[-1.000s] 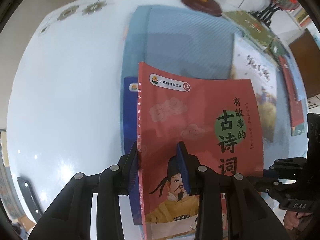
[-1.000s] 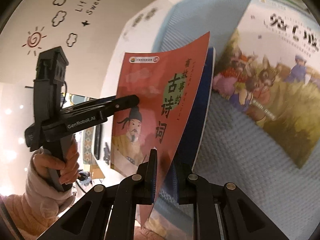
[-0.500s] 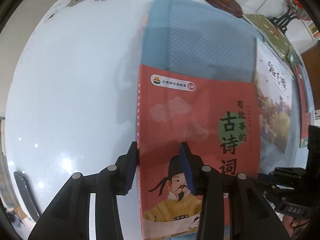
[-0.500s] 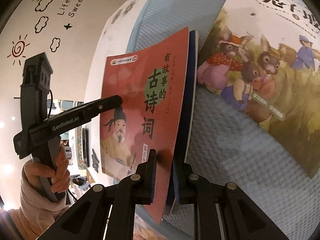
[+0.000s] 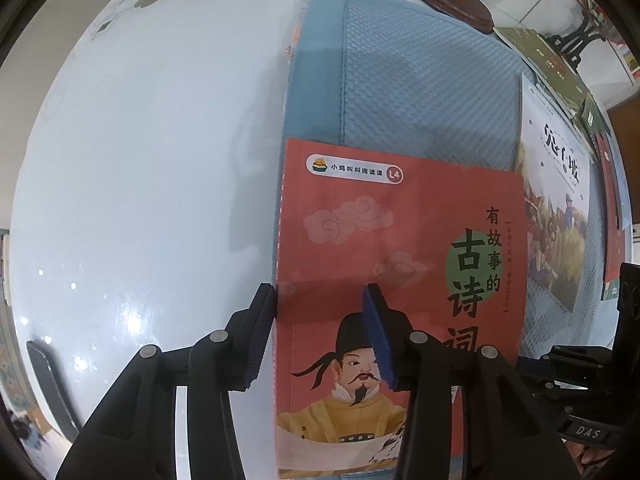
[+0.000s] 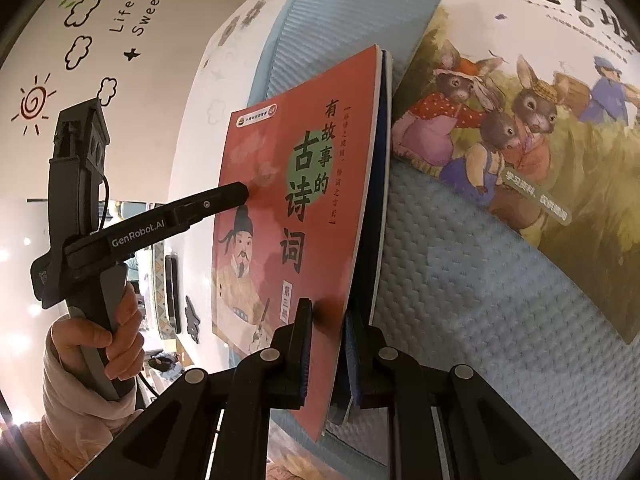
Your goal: Organize books
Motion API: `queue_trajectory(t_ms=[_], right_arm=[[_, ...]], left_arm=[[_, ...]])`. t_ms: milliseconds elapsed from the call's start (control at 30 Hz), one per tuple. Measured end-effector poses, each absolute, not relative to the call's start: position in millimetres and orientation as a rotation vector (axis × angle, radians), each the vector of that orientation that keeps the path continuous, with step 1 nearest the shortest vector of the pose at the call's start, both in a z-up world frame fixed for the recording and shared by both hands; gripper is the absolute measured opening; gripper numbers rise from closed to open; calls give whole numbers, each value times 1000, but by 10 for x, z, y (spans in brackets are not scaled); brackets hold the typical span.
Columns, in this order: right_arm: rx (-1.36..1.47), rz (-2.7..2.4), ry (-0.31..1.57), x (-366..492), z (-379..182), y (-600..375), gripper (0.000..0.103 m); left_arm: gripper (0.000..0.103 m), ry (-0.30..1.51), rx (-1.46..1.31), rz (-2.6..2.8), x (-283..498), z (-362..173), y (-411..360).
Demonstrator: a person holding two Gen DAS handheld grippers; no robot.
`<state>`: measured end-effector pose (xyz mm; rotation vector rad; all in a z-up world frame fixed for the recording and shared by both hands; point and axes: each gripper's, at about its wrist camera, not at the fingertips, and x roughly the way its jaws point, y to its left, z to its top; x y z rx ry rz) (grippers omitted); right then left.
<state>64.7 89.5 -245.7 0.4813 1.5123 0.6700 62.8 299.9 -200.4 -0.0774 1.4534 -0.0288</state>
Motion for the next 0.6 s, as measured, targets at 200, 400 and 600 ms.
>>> queue_trajectory(t_ms=[200, 400, 600], right_arm=[[511, 654, 1534, 675, -2470, 857, 16], [529, 624, 1548, 736, -2356, 662, 24], [573, 457, 1416, 862, -2088, -34, 74]], left_arm=[[46, 1465, -86, -17, 674, -1965, 2957], [48, 1434, -4, 62, 680, -1814, 2947], [72, 1348, 3, -68, 911, -1522, 2543]])
